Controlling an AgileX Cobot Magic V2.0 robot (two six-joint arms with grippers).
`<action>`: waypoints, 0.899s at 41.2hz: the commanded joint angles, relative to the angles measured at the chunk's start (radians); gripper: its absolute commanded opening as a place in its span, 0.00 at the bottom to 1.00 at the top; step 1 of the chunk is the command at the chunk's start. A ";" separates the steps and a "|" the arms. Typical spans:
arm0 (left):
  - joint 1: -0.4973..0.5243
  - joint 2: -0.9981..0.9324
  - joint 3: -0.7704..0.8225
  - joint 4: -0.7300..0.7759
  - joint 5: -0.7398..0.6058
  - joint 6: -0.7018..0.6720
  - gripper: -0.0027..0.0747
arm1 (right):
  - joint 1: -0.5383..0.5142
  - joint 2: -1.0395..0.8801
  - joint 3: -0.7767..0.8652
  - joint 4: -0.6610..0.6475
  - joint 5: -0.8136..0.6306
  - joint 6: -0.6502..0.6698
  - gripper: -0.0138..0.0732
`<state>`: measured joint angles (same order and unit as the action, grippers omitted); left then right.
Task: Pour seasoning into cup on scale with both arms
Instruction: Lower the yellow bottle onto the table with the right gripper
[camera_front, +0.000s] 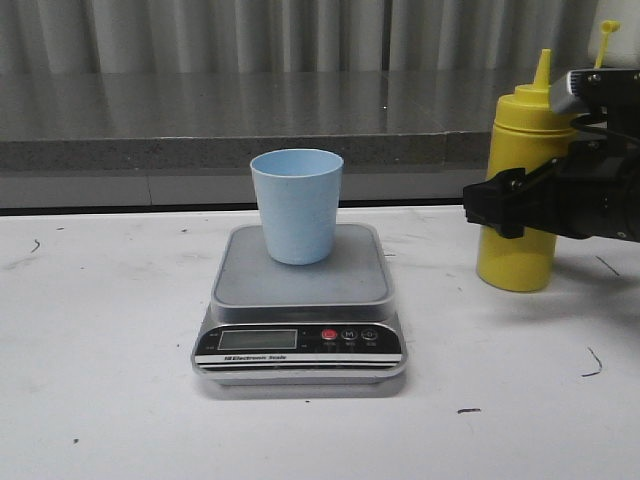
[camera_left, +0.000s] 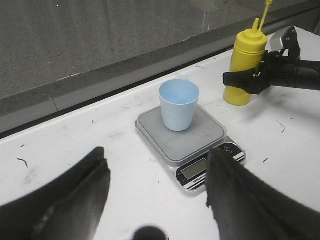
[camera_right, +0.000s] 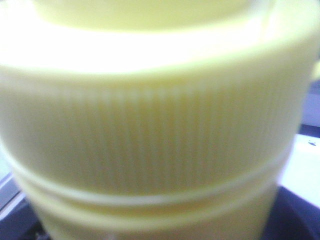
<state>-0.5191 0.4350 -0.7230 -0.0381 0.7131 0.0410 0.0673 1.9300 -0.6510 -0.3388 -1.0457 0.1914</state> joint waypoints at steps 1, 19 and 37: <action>0.001 0.007 -0.024 -0.005 -0.086 -0.006 0.58 | -0.007 -0.047 -0.020 0.011 -0.074 -0.011 0.85; 0.001 0.007 -0.024 -0.005 -0.086 -0.006 0.58 | -0.007 -0.120 0.066 0.011 -0.077 -0.011 0.85; 0.001 0.007 -0.024 -0.005 -0.086 -0.006 0.58 | -0.003 -0.307 0.258 0.010 0.083 0.000 0.85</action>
<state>-0.5191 0.4350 -0.7230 -0.0381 0.7131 0.0410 0.0635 1.7076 -0.4071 -0.3287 -0.9618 0.1914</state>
